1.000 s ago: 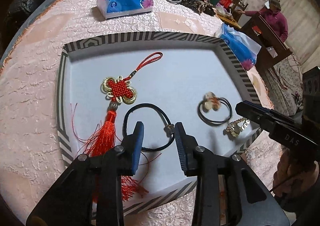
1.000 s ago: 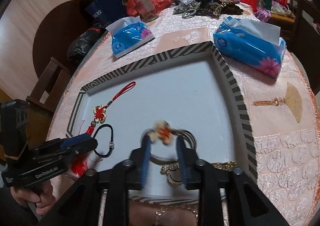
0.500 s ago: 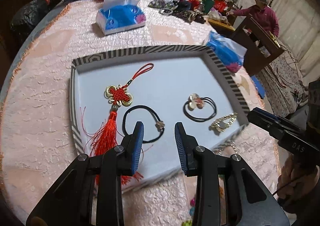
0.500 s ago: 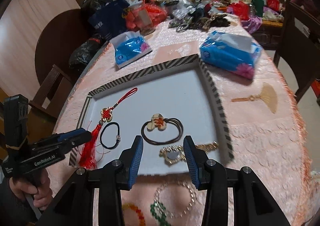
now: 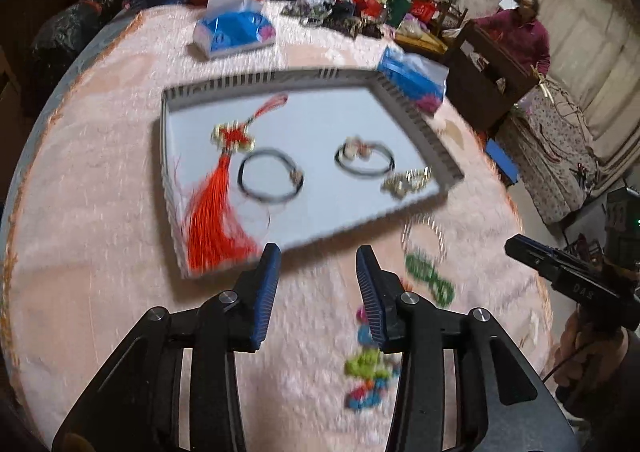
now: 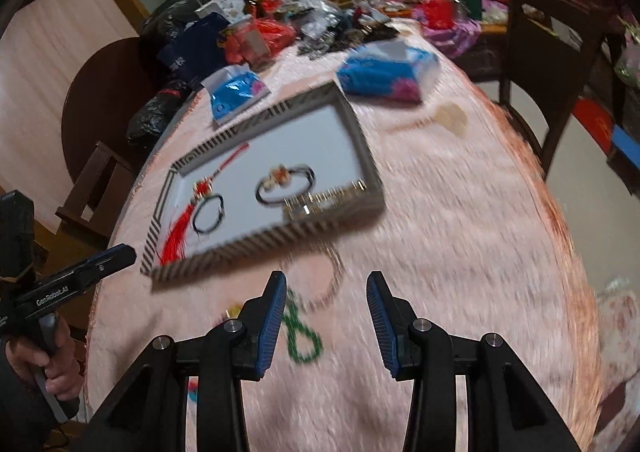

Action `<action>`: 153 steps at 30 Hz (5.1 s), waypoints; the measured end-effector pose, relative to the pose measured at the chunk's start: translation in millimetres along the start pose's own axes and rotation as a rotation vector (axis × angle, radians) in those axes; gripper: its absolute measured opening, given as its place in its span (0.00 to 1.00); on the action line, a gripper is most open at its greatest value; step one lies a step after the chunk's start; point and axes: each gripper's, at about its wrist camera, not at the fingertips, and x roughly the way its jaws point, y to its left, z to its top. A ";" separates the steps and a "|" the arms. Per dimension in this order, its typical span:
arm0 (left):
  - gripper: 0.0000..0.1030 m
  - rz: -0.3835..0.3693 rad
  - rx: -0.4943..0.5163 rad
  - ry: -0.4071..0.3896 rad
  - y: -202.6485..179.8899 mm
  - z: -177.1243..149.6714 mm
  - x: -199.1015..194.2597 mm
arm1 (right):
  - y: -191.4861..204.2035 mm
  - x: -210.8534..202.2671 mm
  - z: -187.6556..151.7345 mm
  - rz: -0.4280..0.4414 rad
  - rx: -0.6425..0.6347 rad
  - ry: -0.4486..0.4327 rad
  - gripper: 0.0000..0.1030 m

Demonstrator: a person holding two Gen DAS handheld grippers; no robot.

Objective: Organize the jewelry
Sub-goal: 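Grasp the multicolour flower-bead bracelet with the left tool, then grasp the clear crystal bracelet with the right tool while the left tool holds its bracelet, then carry both bracelets over the tray and lower them with both tools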

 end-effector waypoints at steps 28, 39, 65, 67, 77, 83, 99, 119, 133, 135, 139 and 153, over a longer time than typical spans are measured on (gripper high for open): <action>0.38 -0.129 0.166 0.202 -50.3 -97.4 48.8 | 2.5 20.0 -90.4 -0.053 -0.100 0.189 0.57; 0.10 -0.089 0.104 0.133 -26.1 -96.3 23.5 | 21.4 20.7 -60.0 0.047 -0.130 0.103 0.53; 0.10 -0.016 0.007 0.088 26.6 -74.7 8.5 | 58.7 111.7 7.2 0.061 -0.272 0.160 0.20; 0.10 -0.018 0.010 0.087 25.7 -74.6 8.5 | 59.0 110.1 4.3 0.054 -0.278 0.156 0.15; 0.10 -0.039 0.032 0.081 18.4 -73.2 6.4 | 45.9 55.7 1.1 0.139 -0.138 0.064 0.07; 0.10 -0.030 0.044 0.072 9.9 -67.2 -0.2 | 46.7 13.1 -11.4 0.167 -0.069 0.016 0.07; 0.10 0.151 0.034 0.019 -17.9 -47.2 -40.9 | 70.0 -30.7 -32.6 0.023 -0.112 0.013 0.07; 0.10 0.126 0.032 -0.040 -20.7 -39.1 -57.3 | 73.9 -46.5 -26.8 -0.013 -0.144 -0.031 0.07; 0.10 0.066 -0.001 -0.088 -11.2 -12.1 -61.3 | 68.4 -31.8 -3.0 0.000 -0.159 -0.021 0.07; 0.10 0.069 -0.009 -0.100 -8.7 -1.0 -60.8 | 67.7 -29.3 5.2 0.007 -0.166 -0.026 0.07; 0.10 0.072 -0.006 -0.126 -6.1 23.3 -58.4 | 66.0 -21.6 24.9 0.004 -0.175 -0.032 0.07; 0.10 0.043 -0.032 -0.108 9.1 97.0 21.9 | 72.3 41.3 106.1 0.043 -0.220 -0.031 0.07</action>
